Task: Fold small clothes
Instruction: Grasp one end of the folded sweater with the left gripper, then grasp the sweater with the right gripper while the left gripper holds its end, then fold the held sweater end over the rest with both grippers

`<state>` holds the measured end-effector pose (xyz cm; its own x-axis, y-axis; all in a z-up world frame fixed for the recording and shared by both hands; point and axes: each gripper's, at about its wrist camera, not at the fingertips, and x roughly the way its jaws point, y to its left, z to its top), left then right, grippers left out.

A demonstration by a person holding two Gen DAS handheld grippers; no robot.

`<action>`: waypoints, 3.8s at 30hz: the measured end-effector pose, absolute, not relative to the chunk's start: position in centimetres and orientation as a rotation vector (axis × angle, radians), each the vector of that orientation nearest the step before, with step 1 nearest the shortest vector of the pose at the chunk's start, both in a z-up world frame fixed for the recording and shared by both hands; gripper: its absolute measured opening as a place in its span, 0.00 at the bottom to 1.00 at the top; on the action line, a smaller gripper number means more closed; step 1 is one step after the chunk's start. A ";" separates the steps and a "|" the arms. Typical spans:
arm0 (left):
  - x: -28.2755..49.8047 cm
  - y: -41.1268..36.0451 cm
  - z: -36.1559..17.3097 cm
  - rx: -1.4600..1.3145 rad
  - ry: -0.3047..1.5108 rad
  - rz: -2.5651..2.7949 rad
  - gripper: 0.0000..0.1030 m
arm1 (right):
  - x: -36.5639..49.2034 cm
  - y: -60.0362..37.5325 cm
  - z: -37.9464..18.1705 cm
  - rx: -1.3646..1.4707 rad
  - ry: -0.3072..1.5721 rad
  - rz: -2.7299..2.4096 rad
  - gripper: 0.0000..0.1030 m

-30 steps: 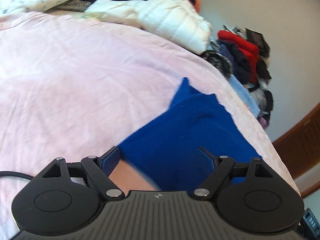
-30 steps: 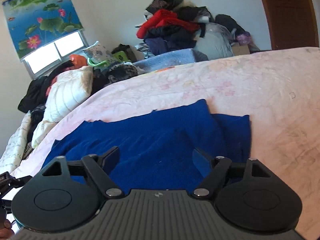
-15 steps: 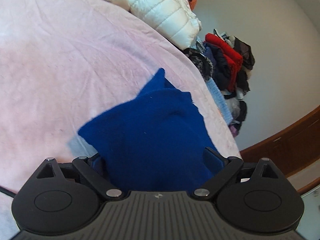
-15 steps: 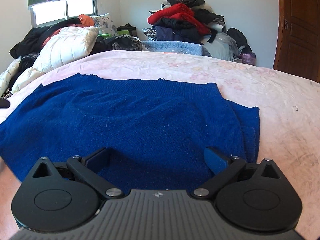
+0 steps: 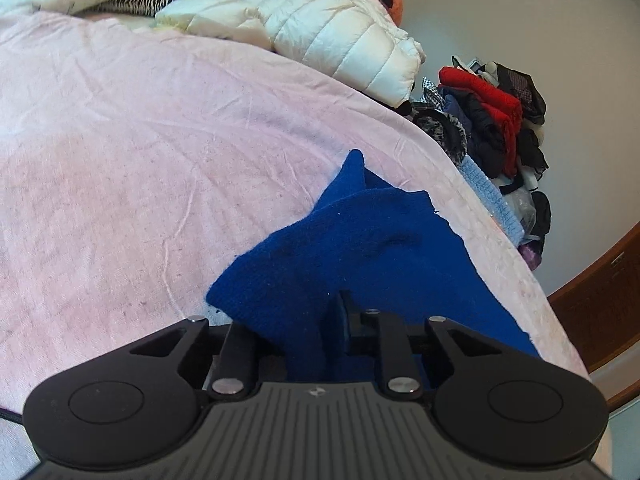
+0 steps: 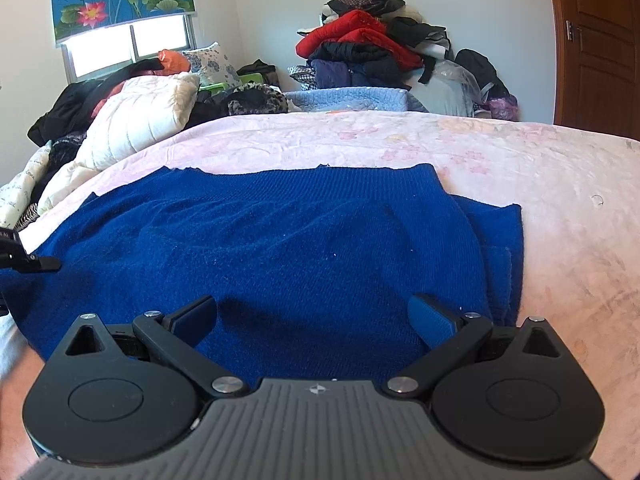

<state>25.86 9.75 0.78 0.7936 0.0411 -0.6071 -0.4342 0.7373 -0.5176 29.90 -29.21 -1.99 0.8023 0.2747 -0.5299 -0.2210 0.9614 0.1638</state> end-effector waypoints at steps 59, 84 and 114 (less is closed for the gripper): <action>23.8 -2.5 2.4 0.213 0.373 0.089 0.07 | 48.0 -4.1 4.2 -0.183 1.138 0.664 0.14; 19.1 -19.6 3.5 0.420 0.290 -0.265 0.07 | 43.6 -33.6 7.1 0.142 1.000 0.541 0.14; 21.1 -23.5 -1.4 0.683 0.404 -0.441 0.09 | 43.7 -47.6 -0.8 0.735 0.859 0.380 0.08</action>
